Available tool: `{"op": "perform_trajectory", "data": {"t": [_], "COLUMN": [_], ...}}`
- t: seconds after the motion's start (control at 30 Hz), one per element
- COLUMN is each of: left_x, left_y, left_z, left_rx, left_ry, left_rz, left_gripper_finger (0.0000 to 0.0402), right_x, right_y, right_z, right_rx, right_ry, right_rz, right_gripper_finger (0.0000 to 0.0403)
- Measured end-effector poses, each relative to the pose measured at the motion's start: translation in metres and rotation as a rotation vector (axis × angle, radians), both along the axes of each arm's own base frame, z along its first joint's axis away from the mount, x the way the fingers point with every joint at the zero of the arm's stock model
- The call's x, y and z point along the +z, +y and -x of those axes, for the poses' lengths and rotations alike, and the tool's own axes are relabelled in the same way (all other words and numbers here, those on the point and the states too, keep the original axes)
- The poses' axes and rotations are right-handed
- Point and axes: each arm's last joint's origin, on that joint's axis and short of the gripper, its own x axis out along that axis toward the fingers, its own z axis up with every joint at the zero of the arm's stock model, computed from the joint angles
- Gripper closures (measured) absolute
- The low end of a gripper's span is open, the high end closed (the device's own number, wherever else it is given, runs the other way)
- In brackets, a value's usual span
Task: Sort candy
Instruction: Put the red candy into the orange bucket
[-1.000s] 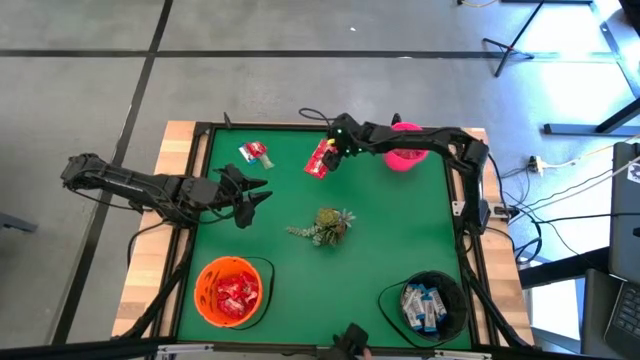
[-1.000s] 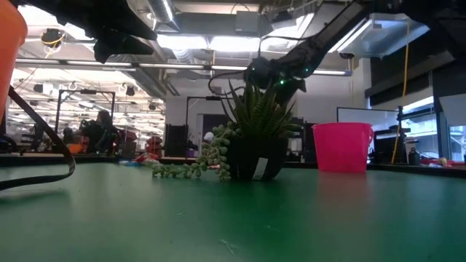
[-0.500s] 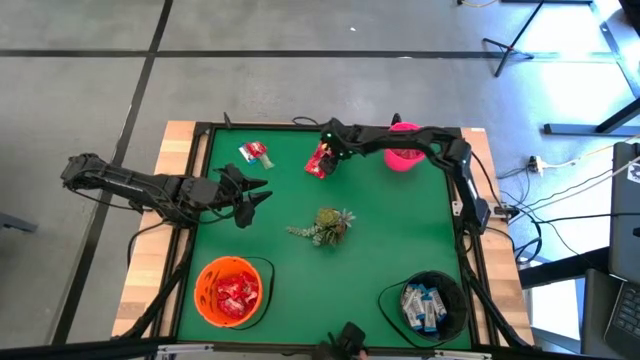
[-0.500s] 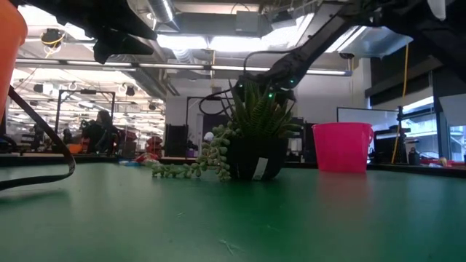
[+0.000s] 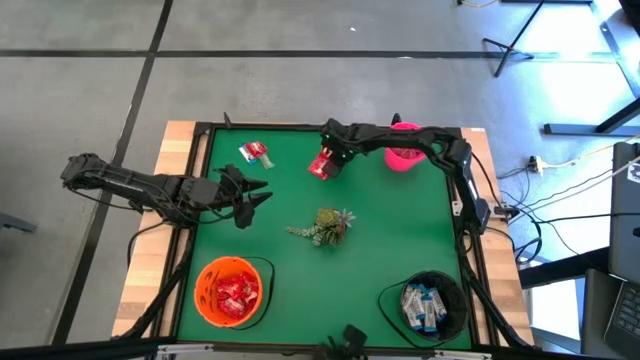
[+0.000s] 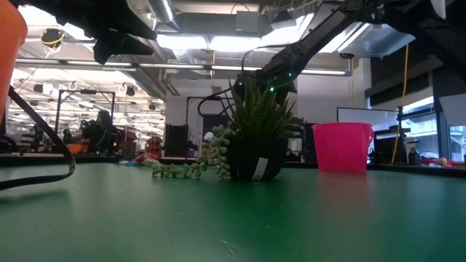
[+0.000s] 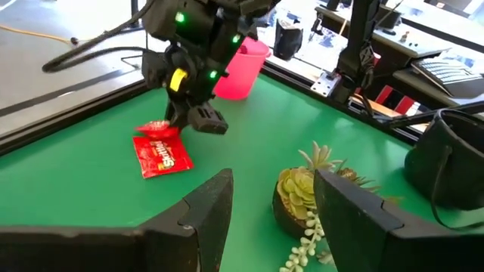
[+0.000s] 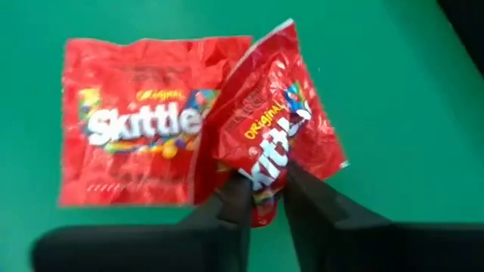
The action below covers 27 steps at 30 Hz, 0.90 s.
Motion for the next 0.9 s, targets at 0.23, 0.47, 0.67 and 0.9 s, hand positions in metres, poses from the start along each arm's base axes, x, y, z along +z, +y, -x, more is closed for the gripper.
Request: {"op": "perform_trajectory", "data": {"t": [0.23,0.47,0.67,0.9], "left_x": [0.0,-0.003,-0.009,-0.014], "left_y": [0.0,-0.003,-0.007,-0.012], "left_z": [0.0,0.001,0.004,0.008], "left_rx": [-0.013,-0.028,-0.029,-0.035], "left_ry": [0.004,0.03,0.069,0.117], "left_rz": [0.004,0.009,0.061,0.099], "left_gripper_finger": [0.0223,0.0223,0.0223,0.0223], "right_x": [0.056,0.112,0.151,0.182], "right_y": [0.013,0.048,0.096,0.156], "right_z": [0.008,0.018,0.03,0.058], "right_rx": [0.026,0.086,0.189,0.301], "right_ry": [-0.095,-0.183,-0.225,-0.287], "right_rz": [0.04,0.081,0.084,0.06], "right_gripper_finger": [0.0387,0.0358,0.0366,0.0372]}}
